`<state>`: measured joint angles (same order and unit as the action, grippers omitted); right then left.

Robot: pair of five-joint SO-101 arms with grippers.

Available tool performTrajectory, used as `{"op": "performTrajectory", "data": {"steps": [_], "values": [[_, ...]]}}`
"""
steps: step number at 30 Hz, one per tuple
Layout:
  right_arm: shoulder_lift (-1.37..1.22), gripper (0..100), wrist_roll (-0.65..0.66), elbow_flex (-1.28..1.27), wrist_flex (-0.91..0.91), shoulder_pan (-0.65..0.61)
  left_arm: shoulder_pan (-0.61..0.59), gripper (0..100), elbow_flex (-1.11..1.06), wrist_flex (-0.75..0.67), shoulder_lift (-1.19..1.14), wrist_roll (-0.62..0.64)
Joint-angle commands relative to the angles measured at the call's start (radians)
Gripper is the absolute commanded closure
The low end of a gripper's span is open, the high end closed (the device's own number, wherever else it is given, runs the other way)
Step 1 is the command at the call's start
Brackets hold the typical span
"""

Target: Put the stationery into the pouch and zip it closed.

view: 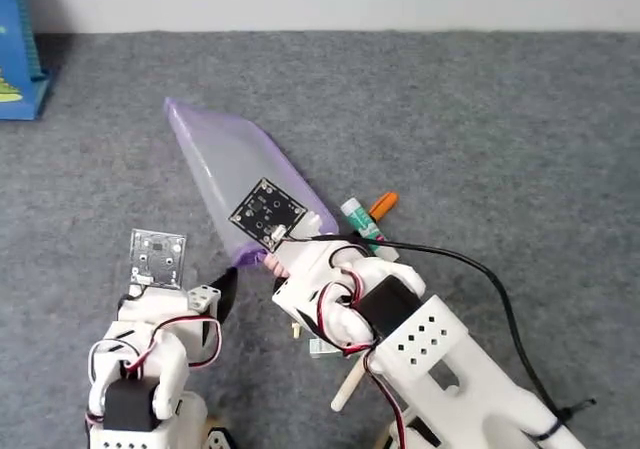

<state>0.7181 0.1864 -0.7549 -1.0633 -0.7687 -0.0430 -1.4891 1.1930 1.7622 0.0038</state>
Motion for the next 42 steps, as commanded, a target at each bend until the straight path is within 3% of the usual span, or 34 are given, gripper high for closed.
{"op": "performTrajectory", "data": {"steps": [1,5,11,42], "values": [[0.035,99.1,-0.009,0.011,0.019,0.005,0.018,74,0.051,0.020,-0.008,0.003],[0.035,99.1,-0.008,0.011,0.031,0.005,0.086,74,0.081,0.087,-0.008,0.002],[0.035,99.1,-0.008,0.011,0.031,0.005,0.095,74,0.074,0.112,0.064,0.002],[0.045,99.1,-0.002,-0.015,0.022,-0.031,0.086,74,-0.077,-0.149,0.057,0.048]]}}
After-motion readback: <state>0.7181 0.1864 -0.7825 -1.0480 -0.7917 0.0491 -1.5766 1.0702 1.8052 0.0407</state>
